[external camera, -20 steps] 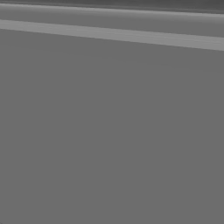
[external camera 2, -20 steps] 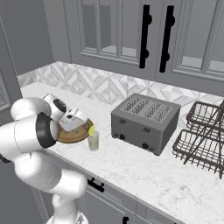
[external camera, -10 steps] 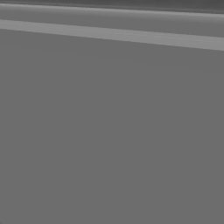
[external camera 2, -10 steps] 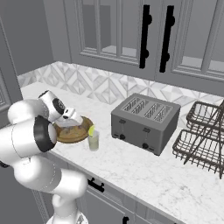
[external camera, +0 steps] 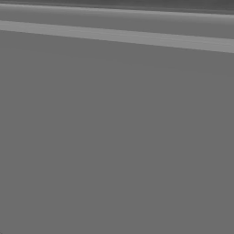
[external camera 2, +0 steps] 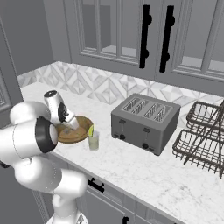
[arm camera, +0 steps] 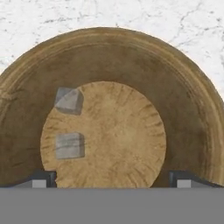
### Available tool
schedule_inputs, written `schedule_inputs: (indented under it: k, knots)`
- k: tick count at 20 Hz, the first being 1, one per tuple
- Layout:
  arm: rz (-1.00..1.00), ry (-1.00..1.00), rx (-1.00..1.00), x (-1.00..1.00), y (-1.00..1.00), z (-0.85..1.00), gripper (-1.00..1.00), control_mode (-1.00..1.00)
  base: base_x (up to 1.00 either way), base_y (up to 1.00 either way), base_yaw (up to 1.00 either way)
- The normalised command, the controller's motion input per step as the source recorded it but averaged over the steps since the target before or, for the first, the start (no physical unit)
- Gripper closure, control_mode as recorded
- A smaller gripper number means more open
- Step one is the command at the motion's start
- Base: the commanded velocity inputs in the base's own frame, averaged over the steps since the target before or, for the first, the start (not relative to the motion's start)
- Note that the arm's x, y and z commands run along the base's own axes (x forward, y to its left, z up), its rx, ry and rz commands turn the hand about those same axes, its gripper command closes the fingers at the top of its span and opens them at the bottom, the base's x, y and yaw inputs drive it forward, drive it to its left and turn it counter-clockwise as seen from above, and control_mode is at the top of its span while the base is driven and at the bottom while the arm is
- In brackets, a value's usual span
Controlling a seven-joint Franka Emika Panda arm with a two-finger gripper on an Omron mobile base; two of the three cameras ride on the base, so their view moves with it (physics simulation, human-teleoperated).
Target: Grab a lemon wedge from the fridge and one ice cube from the ice bowl, and put them in the glass of lemonade.
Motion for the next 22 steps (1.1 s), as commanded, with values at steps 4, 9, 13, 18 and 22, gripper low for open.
schedule_inputs:
  k: [4,9,13,18,22]
  knots:
    - [-0.01,0.03,0.01,0.1,0.3,-0.01,-1.0,-1.0,0.0,0.0,0.0]
    - [0.0,0.03,0.05,0.26,0.17,-0.32,-1.0,-1.0,0.0,0.0,0.0]
    - [0.0,0.02,0.15,0.23,0.01,-0.29,-1.0,-1.0,0.0,0.0,0.0]
    - [0.0,0.0,0.06,0.22,0.18,-0.19,-1.0,-1.0,0.0,0.0,0.0]
    - [0.0,0.0,0.0,0.19,0.12,-0.31,-1.0,-1.0,0.0,0.0,0.0]
